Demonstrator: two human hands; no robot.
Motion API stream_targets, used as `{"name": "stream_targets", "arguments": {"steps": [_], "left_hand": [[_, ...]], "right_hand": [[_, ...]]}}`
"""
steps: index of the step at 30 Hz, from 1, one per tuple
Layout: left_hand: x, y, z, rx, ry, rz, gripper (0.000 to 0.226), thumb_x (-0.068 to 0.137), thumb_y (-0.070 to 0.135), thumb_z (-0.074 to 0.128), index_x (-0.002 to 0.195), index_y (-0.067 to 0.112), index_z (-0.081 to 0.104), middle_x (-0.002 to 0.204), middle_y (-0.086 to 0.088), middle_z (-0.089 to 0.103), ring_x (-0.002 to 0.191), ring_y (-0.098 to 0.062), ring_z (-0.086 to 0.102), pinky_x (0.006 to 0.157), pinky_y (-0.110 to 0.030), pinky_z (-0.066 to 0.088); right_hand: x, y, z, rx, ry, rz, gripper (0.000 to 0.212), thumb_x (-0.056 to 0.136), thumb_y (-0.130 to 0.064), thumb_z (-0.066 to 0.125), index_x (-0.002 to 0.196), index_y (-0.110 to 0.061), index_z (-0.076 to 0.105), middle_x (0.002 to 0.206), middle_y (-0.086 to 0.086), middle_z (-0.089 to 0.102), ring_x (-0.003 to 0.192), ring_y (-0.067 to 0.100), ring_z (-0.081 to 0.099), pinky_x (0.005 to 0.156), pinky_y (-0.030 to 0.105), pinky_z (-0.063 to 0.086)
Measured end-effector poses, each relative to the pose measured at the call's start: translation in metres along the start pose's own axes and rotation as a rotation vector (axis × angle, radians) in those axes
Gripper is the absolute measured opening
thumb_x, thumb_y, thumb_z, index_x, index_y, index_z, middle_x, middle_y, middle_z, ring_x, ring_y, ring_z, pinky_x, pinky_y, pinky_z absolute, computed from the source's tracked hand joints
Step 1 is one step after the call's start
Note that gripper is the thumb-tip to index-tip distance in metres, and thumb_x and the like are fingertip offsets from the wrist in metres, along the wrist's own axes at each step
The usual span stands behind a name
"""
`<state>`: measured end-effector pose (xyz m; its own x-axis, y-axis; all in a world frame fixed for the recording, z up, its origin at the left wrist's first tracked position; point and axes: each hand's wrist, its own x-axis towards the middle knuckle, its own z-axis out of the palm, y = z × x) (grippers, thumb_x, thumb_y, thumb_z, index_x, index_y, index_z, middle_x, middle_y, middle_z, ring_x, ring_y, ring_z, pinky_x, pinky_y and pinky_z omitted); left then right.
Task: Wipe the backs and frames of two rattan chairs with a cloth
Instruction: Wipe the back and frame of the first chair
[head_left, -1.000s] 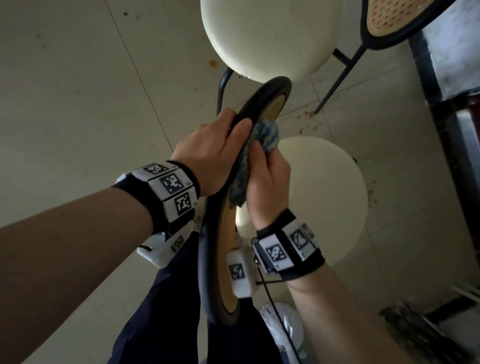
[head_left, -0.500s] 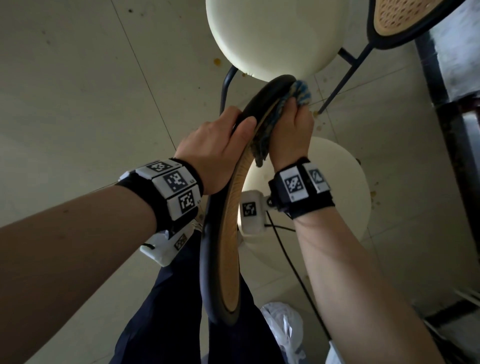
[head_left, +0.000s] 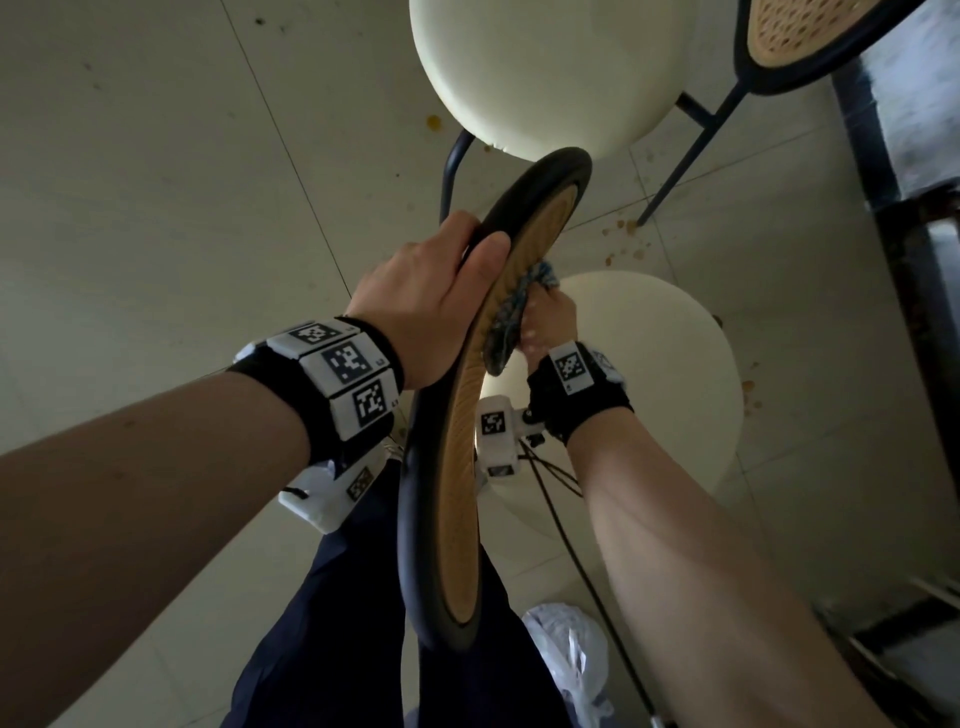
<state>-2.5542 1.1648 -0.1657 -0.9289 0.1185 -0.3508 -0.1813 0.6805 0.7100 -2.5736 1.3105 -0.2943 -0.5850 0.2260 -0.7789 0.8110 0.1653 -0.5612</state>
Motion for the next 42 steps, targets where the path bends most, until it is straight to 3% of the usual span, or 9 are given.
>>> {"name": "stream_targets", "arguments": {"steps": [8,13,15,18,21,28,31,38,42], "left_hand": [[0.0,0.001,-0.001,-0.011,-0.005,0.006,0.049,0.098,0.062,0.02,0.105,0.024,0.05,0.074,0.003,0.058,0.063,-0.019,0.059,0.062,-0.038,0.048],[-0.001,0.004,-0.003,-0.011,-0.012,-0.003,0.05,0.098,0.062,0.02,0.107,0.023,0.05,0.077,0.001,0.061,0.067,-0.022,0.061,0.067,-0.042,0.053],[-0.001,0.005,-0.003,-0.011,-0.015,-0.005,0.049,0.098,0.062,0.02,0.108,0.024,0.05,0.079,0.002,0.062,0.068,-0.021,0.062,0.067,-0.042,0.053],[-0.002,0.005,-0.003,-0.01,-0.015,0.0,0.046,0.101,0.059,0.022,0.108,0.024,0.05,0.079,0.001,0.064,0.067,-0.018,0.063,0.065,-0.041,0.054],[-0.001,0.004,-0.003,-0.03,-0.002,0.002,0.045,0.1,0.06,0.023,0.105,0.024,0.051,0.077,0.002,0.063,0.066,-0.019,0.063,0.065,-0.041,0.054],[-0.001,0.001,0.0,-0.044,0.023,0.013,0.039,0.097,0.061,0.023,0.098,0.029,0.046,0.075,0.004,0.059,0.066,-0.015,0.058,0.06,-0.033,0.042],[-0.001,-0.001,0.001,-0.049,0.026,0.017,0.037,0.098,0.06,0.024,0.095,0.029,0.045,0.075,0.006,0.056,0.067,-0.012,0.056,0.06,-0.033,0.038],[0.0,-0.003,0.002,-0.077,0.027,0.042,0.036,0.099,0.06,0.024,0.093,0.031,0.044,0.076,0.009,0.056,0.065,-0.004,0.055,0.059,-0.03,0.038],[0.0,-0.005,0.002,-0.088,0.025,0.056,0.037,0.099,0.061,0.024,0.094,0.03,0.044,0.076,0.009,0.056,0.067,-0.002,0.055,0.058,-0.026,0.036]], "right_hand": [[-0.033,0.049,0.008,0.128,-0.052,0.165,0.032,0.095,-0.015,0.047,0.069,-0.015,0.066,0.072,0.003,0.068,0.081,0.03,0.065,0.081,0.043,0.053],[-0.027,0.026,0.003,0.092,-0.109,0.15,0.03,0.099,-0.013,0.043,0.074,-0.014,0.059,0.074,0.004,0.063,0.077,0.026,0.063,0.093,0.053,0.049],[-0.021,0.007,0.001,0.139,-0.147,0.087,0.031,0.103,-0.01,0.035,0.088,-0.006,0.062,0.083,0.006,0.069,0.081,0.022,0.067,0.101,0.045,0.046],[-0.012,-0.026,-0.007,0.164,0.019,-0.001,0.024,0.101,-0.014,0.042,0.1,-0.003,0.064,0.101,0.017,0.067,0.106,0.038,0.063,0.091,0.039,0.049],[-0.014,-0.047,-0.015,0.219,0.124,-0.074,0.026,0.098,-0.013,0.044,0.074,-0.014,0.056,0.077,0.007,0.059,0.088,0.032,0.061,0.085,0.043,0.051],[-0.074,-0.059,-0.017,0.337,0.066,-0.244,0.023,0.095,-0.016,0.048,0.081,-0.006,0.062,0.085,0.015,0.066,0.085,0.03,0.065,0.077,0.045,0.054],[-0.101,-0.057,-0.018,0.371,0.03,-0.325,0.024,0.098,-0.014,0.048,0.078,-0.01,0.062,0.074,0.004,0.066,0.072,0.014,0.065,0.062,0.027,0.052],[-0.144,-0.032,-0.014,0.053,-0.017,-0.554,0.031,0.098,-0.031,0.04,0.097,-0.006,0.058,0.092,0.012,0.066,0.086,0.027,0.064,0.077,0.05,0.051],[-0.134,-0.036,-0.008,-0.01,0.077,-0.6,0.037,0.099,-0.033,0.035,0.1,-0.003,0.056,0.091,0.013,0.065,0.083,0.025,0.063,0.072,0.044,0.051]]}}
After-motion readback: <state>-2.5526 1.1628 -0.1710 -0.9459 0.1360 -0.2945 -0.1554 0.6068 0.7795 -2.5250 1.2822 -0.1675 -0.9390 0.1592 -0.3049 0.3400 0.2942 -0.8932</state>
